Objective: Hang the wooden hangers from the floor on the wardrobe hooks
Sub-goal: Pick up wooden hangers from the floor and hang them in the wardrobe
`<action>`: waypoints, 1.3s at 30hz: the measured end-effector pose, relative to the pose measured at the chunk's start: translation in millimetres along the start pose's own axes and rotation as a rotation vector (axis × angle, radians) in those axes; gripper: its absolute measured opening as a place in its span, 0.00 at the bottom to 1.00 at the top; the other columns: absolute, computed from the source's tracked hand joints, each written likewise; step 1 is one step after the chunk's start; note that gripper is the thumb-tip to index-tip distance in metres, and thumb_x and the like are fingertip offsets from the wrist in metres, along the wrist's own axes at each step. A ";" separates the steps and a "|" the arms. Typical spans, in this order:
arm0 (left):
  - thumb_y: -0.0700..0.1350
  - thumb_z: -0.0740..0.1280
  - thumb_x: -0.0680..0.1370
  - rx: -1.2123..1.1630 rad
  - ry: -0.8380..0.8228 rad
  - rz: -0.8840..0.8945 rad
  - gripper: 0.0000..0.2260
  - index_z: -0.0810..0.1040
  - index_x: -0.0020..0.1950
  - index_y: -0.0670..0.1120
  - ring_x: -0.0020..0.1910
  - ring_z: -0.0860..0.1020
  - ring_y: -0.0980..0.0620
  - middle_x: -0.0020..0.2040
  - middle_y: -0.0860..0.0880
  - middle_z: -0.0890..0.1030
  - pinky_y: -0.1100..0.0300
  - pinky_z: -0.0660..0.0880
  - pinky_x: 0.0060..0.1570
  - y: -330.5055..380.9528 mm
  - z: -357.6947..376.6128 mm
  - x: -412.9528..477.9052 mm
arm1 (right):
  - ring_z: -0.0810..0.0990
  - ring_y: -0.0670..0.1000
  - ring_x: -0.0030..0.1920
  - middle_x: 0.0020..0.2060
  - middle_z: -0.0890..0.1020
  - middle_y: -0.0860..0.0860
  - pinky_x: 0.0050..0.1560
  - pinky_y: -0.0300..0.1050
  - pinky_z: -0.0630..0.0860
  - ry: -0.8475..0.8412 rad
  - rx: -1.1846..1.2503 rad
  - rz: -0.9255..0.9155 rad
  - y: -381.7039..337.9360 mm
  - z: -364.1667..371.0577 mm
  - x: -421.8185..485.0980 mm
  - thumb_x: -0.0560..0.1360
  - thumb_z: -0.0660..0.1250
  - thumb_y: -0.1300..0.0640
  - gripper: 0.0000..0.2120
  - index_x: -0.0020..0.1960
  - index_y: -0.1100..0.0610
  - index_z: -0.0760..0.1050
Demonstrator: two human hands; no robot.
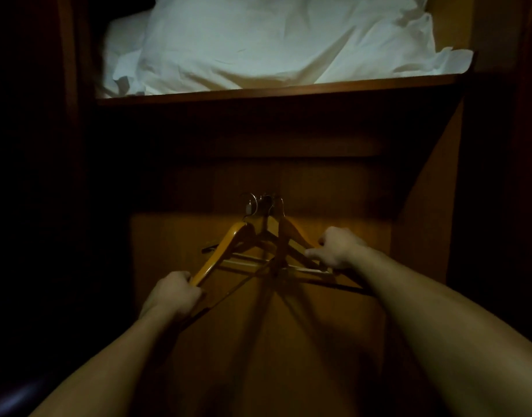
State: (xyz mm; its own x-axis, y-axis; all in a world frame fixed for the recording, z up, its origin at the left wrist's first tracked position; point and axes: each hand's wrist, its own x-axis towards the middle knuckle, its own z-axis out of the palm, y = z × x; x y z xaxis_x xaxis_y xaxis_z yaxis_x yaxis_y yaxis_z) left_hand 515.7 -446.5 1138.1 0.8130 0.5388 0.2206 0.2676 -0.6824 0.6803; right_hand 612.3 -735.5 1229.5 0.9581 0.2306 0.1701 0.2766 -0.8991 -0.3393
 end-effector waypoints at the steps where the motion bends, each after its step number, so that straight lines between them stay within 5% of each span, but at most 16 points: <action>1: 0.46 0.68 0.78 0.002 -0.007 0.007 0.04 0.75 0.51 0.50 0.32 0.79 0.52 0.41 0.47 0.81 0.60 0.76 0.28 -0.7 -0.5 7.5 | 0.84 0.52 0.44 0.45 0.83 0.51 0.52 0.54 0.83 -0.001 -0.022 0.004 0.7 -1.8 6.1 0.78 0.67 0.41 0.16 0.50 0.54 0.77; 10: 0.41 0.68 0.78 0.052 -0.188 -0.004 0.02 0.79 0.45 0.45 0.27 0.73 0.54 0.33 0.48 0.77 0.64 0.69 0.25 -1.2 -21.4 47.8 | 0.85 0.50 0.39 0.42 0.85 0.49 0.50 0.51 0.83 0.017 -0.368 0.074 20.6 -39.2 30.6 0.80 0.63 0.40 0.17 0.50 0.54 0.79; 17: 0.40 0.74 0.73 0.096 -0.329 0.055 0.04 0.80 0.40 0.43 0.23 0.70 0.55 0.26 0.51 0.74 0.63 0.67 0.24 -7.8 -22.4 59.1 | 0.82 0.49 0.37 0.42 0.85 0.47 0.41 0.47 0.78 -0.059 -0.281 -0.062 19.5 -44.4 50.2 0.81 0.62 0.40 0.16 0.57 0.51 0.76; 28: 0.35 0.71 0.72 -0.021 -0.416 0.130 0.09 0.77 0.34 0.45 0.20 0.68 0.54 0.24 0.50 0.72 0.63 0.65 0.22 27.2 -3.0 81.1 | 0.82 0.49 0.36 0.41 0.83 0.50 0.38 0.45 0.78 -0.015 -0.331 -0.176 39.3 -51.8 101.0 0.77 0.66 0.38 0.16 0.47 0.50 0.73; 31: 0.34 0.71 0.72 -0.045 -0.418 0.153 0.11 0.76 0.32 0.46 0.20 0.67 0.54 0.23 0.50 0.71 0.62 0.65 0.23 33.9 0.0 85.3 | 0.81 0.48 0.39 0.49 0.79 0.49 0.36 0.43 0.77 0.000 -0.410 -0.186 41.0 -54.8 109.6 0.74 0.73 0.41 0.18 0.56 0.50 0.74; 35: 0.37 0.72 0.73 0.044 -0.320 0.227 0.11 0.77 0.33 0.48 0.20 0.69 0.56 0.22 0.53 0.73 0.62 0.67 0.24 44.2 3.6 90.8 | 0.79 0.49 0.49 0.56 0.79 0.49 0.45 0.45 0.75 0.085 -0.620 -0.285 39.2 -53.3 119.8 0.79 0.67 0.45 0.18 0.68 0.47 0.72; 39: 0.44 0.73 0.72 0.185 -0.220 0.291 0.10 0.78 0.32 0.50 0.24 0.72 0.57 0.25 0.54 0.75 0.58 0.71 0.31 41.8 5.0 99.7 | 0.75 0.51 0.44 0.45 0.74 0.48 0.41 0.47 0.71 0.191 -0.728 -0.322 41.3 -47.7 131.6 0.82 0.58 0.45 0.16 0.68 0.47 0.69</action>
State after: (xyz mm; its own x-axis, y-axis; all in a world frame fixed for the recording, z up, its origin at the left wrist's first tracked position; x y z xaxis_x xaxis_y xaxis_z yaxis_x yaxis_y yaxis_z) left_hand 610.5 -423.8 1185.0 0.9545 0.2051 0.2166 0.0821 -0.8787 0.4702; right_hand 746.3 -760.1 1282.0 0.7925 0.5106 0.3335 0.3555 -0.8311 0.4277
